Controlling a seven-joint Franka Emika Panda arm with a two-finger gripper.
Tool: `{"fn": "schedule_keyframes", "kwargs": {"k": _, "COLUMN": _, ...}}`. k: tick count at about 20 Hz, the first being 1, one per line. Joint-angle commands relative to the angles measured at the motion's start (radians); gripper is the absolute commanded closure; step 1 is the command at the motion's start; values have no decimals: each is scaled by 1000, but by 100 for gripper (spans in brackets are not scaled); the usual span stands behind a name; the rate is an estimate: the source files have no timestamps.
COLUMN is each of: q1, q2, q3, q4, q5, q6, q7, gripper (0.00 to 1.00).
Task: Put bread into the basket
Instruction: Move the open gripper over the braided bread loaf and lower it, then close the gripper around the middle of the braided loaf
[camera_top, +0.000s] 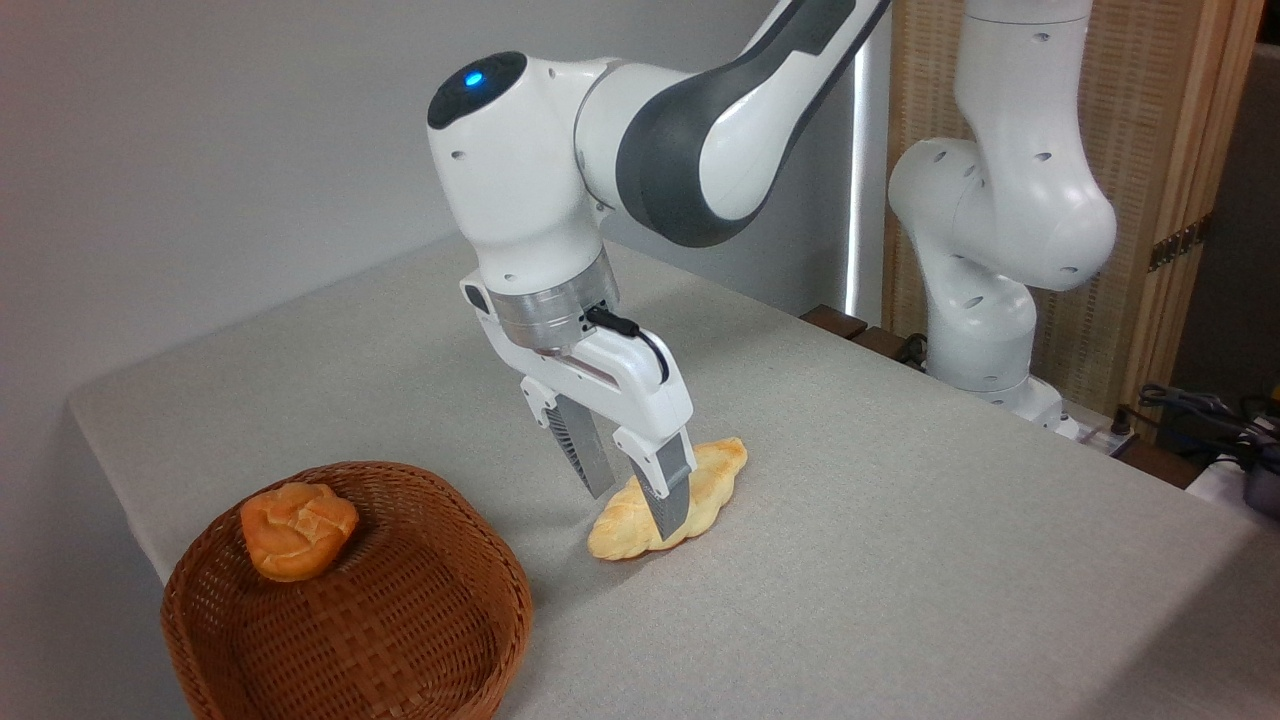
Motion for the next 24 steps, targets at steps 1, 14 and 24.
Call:
{"fn": "schedule_keyframes", "kwargs": {"k": 1, "q1": -10, "q2": 0, "q3": 4, "q4": -7, "q5": -4, "q6": 18, "q7": 8, "gripper": 0}}
{"fn": "schedule_keyframes", "kwargs": {"k": 14, "q1": -30, "q2": 61, "q3": 4, "q4": 4, "q5": 5, "q6": 6, "q7": 16, "gripper": 20}}
{"fn": "schedule_keyframes", "kwargs": {"k": 24, "q1": -30, "q2": 61, "q3": 4, "q4": 11, "q5": 0, "q6": 1, "q7": 16, "gripper": 58}}
